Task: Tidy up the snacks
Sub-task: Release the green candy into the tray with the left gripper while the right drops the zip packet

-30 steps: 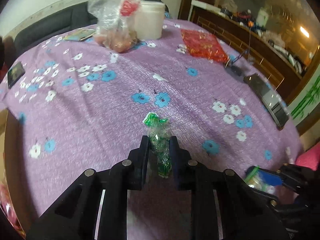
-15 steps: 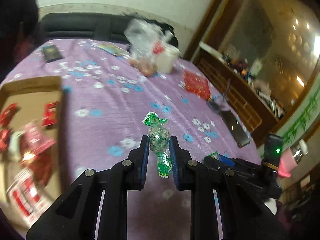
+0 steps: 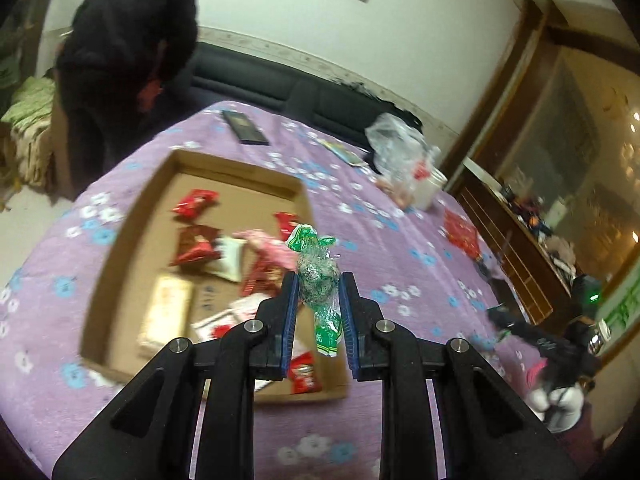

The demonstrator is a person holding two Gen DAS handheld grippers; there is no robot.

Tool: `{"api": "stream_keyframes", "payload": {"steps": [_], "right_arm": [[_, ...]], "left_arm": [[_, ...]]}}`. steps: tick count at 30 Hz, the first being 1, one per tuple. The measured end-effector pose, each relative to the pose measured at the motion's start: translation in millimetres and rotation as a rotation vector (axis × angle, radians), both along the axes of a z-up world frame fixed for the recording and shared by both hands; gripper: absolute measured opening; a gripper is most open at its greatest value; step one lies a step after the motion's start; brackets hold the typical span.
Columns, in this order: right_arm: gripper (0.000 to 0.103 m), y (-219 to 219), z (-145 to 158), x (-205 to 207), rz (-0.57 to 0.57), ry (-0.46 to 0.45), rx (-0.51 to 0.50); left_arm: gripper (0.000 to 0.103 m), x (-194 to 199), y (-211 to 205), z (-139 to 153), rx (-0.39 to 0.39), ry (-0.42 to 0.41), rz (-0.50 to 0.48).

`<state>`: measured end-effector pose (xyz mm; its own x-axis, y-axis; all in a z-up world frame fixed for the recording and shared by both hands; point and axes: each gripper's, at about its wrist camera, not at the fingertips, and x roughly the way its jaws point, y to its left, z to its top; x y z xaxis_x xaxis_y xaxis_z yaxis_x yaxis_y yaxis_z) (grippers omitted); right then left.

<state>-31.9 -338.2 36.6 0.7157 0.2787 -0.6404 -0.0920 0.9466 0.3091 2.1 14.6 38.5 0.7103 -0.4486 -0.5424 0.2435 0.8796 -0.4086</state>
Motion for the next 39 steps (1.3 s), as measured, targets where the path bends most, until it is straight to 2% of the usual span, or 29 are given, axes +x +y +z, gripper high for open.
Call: {"api": "stream_keyframes", "payload": {"steps": [6,12,18,25,35,39], "right_arm": [[0.035,56.4,50.9,20.9,0.139,-0.052,0.023],[0.034,114.6,60.1,68.5,0.27,0.019,0.107],[0.034,176.9,39.3,124.2,0.313,0.106,0.071],[0.035,237.5,-0.1,173.4,0.326,0.188,-0.036],[0.035,264.6,-26.0,208.9,0.295,0.175,-0.119],[0.036,265.3,-27.5,214.1,0.295,0.153,-0.105]], "left_arm": [[0.02,1.8,31.2,-18.4,-0.042,0.029,0.042],[0.02,12.3,49.2,-30.3,-0.041,0.058,0.054],[0.02,33.3,55.7,-37.4,0.013,0.076,0.047],[0.02,55.4,58.1,-49.5,0.033,0.111,0.044],[0.02,54.8,53.4,-43.3,0.034,0.092,0.049],[0.02,48.9,46.8,-39.1,0.058,0.087,0.062]]}}
